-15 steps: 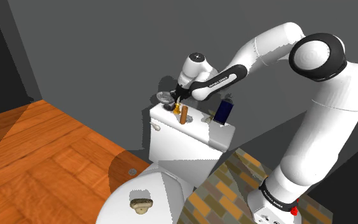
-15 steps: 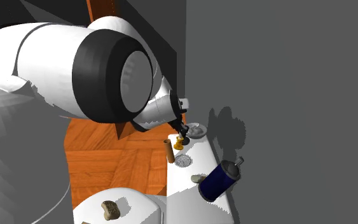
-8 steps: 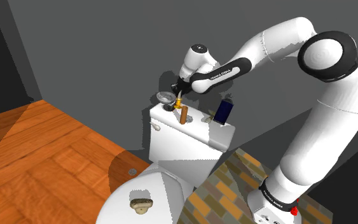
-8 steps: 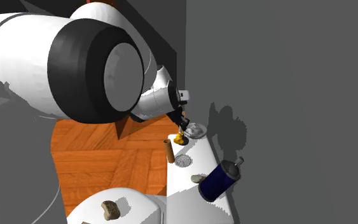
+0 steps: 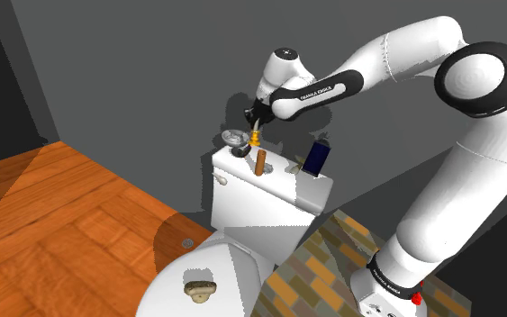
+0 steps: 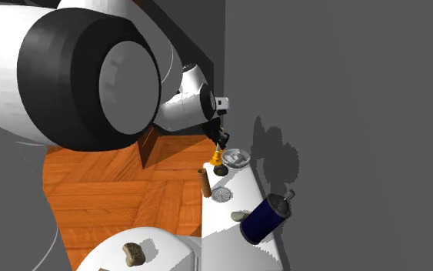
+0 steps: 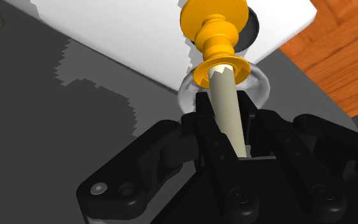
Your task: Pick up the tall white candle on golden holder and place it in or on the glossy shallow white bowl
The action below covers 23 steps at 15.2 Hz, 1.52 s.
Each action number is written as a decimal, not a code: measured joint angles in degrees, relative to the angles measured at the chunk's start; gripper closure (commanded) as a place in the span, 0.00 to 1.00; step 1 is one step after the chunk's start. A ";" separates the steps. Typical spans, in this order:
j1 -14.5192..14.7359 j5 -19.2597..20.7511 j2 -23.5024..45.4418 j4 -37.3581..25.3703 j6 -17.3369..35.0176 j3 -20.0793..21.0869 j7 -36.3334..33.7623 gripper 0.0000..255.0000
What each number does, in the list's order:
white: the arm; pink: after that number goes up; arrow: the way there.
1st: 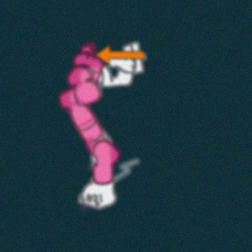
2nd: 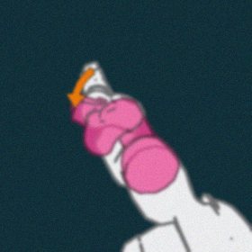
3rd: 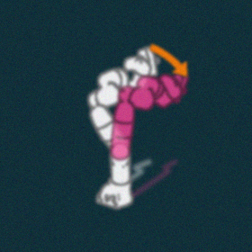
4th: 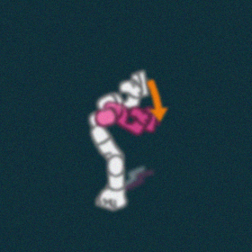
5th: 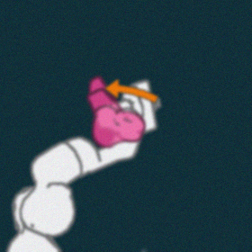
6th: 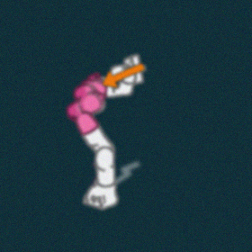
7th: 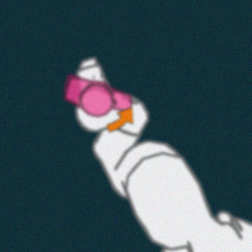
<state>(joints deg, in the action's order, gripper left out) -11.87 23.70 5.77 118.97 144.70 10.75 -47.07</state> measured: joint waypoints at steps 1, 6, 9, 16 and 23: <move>-0.02 -0.41 -0.43 -0.17 -0.55 0.08 0.38 1.00; -0.30 -0.65 5.68 -8.91 -3.06 -0.25 2.28 1.00; -0.12 -0.49 12.34 -17.99 -5.45 -0.57 3.62 1.00; 0.66 -0.61 26.10 -36.99 -10.47 -1.21 6.55 1.00; 1.04 0.62 28.54 -35.73 -6.89 -1.98 5.01 1.00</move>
<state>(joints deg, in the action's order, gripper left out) -10.83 24.33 34.31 83.25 137.80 8.77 -42.06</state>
